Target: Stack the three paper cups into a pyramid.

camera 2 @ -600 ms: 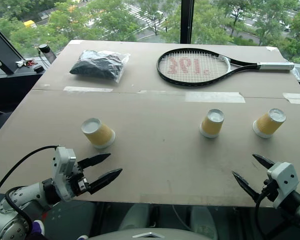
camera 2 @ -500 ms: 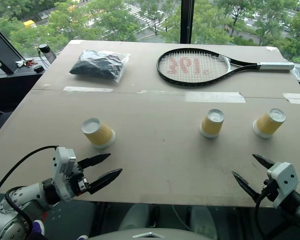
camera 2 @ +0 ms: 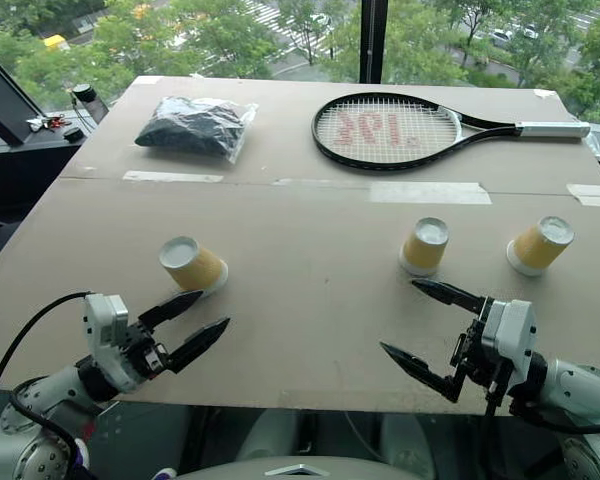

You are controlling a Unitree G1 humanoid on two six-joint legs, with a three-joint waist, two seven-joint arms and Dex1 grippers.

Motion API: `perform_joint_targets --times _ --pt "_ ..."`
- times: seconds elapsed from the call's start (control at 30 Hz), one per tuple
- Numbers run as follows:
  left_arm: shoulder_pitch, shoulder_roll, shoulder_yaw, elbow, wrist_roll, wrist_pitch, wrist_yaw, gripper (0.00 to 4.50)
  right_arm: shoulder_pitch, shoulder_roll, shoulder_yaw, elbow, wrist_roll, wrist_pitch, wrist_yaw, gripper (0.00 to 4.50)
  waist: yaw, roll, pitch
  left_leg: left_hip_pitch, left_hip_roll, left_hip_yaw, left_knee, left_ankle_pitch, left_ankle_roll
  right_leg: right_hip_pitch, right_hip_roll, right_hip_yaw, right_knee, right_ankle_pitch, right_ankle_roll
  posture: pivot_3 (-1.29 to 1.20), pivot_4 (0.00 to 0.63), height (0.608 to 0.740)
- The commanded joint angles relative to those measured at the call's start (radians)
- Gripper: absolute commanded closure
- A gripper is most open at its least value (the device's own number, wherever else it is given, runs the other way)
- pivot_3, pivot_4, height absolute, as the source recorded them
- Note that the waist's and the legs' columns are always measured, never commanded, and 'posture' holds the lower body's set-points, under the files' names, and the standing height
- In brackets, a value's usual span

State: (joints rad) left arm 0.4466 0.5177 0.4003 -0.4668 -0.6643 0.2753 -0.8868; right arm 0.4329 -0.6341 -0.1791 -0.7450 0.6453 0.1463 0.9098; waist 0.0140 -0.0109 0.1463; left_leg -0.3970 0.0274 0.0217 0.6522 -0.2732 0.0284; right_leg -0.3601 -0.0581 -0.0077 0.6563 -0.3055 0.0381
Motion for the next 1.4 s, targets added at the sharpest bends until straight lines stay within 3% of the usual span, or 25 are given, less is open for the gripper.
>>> perform_joint_targets --times 0.03,0.27,0.43,0.9,1.13,1.3,1.4 --pt "0.000 -0.005 0.070 -0.030 -0.028 -0.020 0.043 0.01 0.010 -0.010 0.016 -0.043 0.027 0.006 0.014 0.00 0.001 -0.001 0.000 0.000 0.000 0.000 0.001 0.000 0.000 0.000 0.000 -0.001 0.000 0.000 0.000 0.00 0.150 0.740" --pt "0.006 -0.023 0.122 0.026 0.000 -0.044 0.098 0.01 -0.001 -0.008 0.025 -0.007 0.025 -0.003 0.026 0.00 -0.001 -0.003 -0.001 0.001 0.000 -0.001 0.002 0.000 0.000 0.001 0.001 -0.001 0.002 0.000 0.000 0.00 0.150 0.740" --pt "-0.087 -0.012 0.133 0.081 0.028 -0.031 0.186 0.01 0.001 -0.007 0.027 -0.003 0.040 -0.003 0.042 0.00 0.002 -0.005 0.000 0.001 0.000 -0.001 0.002 0.000 0.000 0.001 0.002 -0.001 0.002 0.000 0.000 0.00 0.150 0.740" --pt "-0.263 0.065 0.001 0.174 0.102 0.009 0.176 0.01 -0.059 -0.002 0.027 -0.027 0.062 0.027 -0.024 0.00 -0.001 -0.006 0.001 0.002 -0.001 -0.001 0.003 0.000 0.000 0.001 0.003 -0.001 0.004 0.000 0.001 0.00 0.150 0.740" --pt "-0.343 0.046 -0.053 0.240 0.150 -0.037 0.164 0.01 -0.054 0.003 0.029 -0.028 0.038 0.019 -0.051 0.00 -0.002 -0.007 0.001 0.002 -0.001 -0.001 0.003 0.000 0.000 0.001 0.003 -0.001 0.004 0.000 0.001 0.00 0.150 0.740" --pt "-0.372 0.042 -0.062 0.262 0.148 -0.048 0.145 1.98 -0.033 0.012 0.027 -0.029 0.022 0.008 -0.056 0.00 -0.002 -0.007 0.001 0.002 -0.001 -0.001 0.003 0.000 0.000 0.001 0.003 -0.001 0.005 0.000 0.001 0.00 0.150 0.740" --pt "-0.429 0.049 -0.080 0.274 0.137 -0.041 0.120 2.06 -0.012 0.022 0.033 -0.033 0.000 -0.002 -0.062 0.00 0.002 -0.007 0.001 0.002 -0.001 -0.001 0.003 0.000 0.000 0.001 0.003 -0.001 0.005 0.000 0.001 0.00 0.150 0.740"
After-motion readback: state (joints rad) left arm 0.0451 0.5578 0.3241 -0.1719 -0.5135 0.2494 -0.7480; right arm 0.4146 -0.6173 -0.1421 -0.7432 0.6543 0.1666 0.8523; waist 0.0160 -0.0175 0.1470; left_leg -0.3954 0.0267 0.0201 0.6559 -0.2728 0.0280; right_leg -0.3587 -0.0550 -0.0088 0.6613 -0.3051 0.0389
